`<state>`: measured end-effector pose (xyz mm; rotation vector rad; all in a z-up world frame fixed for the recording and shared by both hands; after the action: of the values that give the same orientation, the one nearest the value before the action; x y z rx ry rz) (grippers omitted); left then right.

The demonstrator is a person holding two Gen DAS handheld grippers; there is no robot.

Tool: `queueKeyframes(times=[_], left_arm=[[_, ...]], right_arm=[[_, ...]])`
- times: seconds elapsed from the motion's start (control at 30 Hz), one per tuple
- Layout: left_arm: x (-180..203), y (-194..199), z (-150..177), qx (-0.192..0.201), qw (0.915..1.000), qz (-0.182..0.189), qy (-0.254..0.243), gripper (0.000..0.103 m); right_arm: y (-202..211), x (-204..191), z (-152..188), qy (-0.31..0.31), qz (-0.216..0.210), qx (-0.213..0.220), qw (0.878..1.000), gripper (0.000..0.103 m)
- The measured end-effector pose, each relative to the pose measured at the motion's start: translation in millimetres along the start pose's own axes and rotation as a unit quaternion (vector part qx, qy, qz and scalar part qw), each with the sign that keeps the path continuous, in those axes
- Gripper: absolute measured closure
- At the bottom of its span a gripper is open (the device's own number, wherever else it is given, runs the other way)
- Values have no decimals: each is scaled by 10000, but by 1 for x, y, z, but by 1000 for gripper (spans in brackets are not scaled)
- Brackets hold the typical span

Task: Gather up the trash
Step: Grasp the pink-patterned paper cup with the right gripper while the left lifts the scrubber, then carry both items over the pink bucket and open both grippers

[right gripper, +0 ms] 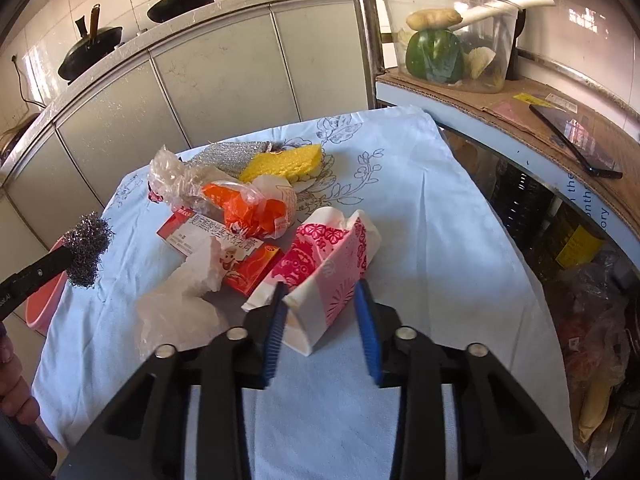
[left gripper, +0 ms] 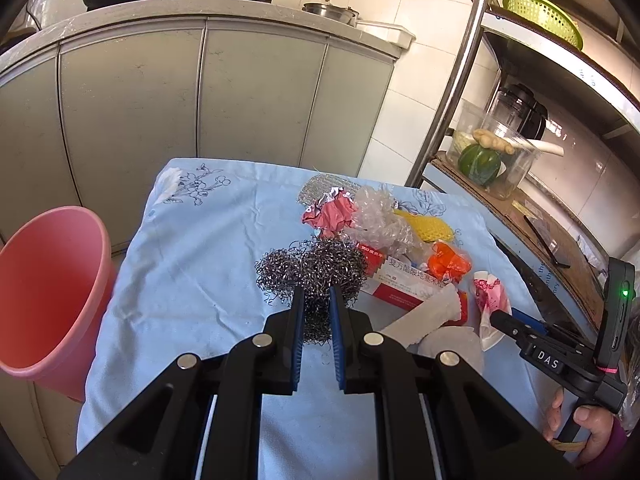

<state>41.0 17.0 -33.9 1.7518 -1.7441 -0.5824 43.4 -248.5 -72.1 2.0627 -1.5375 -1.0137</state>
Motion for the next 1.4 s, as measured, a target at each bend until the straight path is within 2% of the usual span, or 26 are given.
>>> queueKeyframes(times=[0.03, 0.23, 0.57, 0.77, 1.07, 1.4], left_arm=[[-1, 1, 0, 5, 10000, -9, 8, 91], [-4, 5, 0, 56, 10000, -39, 42, 91], [-11, 20, -1, 282, 9995, -143, 46, 92], [-22, 30, -3, 420, 9988, -221, 138, 92], [-52, 44, -7, 597, 9963, -452, 426, 92], [-94, 61, -9, 799, 9905, -827, 754, 91]], right_arm=[[1, 0, 0, -5, -15, 4, 10000, 82], [7, 2, -3, -20, -63, 105, 9999, 93], [34, -10, -18, 302, -194, 641, 9973, 94], [47, -30, -28, 609, -382, 864, 9937, 94], [43, -73, -39, 1065, -821, 865, 9871, 94], [26, -146, -48, 1750, -1429, 780, 9710, 94]])
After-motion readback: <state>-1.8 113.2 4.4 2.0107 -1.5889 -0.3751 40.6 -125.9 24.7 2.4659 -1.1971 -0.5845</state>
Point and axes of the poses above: each gripper's, at about its wrist camera, not at the fingertips, and y roughly against the way its jaws point, x to its right, z to its underside, the point moved 4 cm from there along -y, roughly the way its jaws point, and after that the axes turned 10 degrees about -z, right-handed, at the moved point
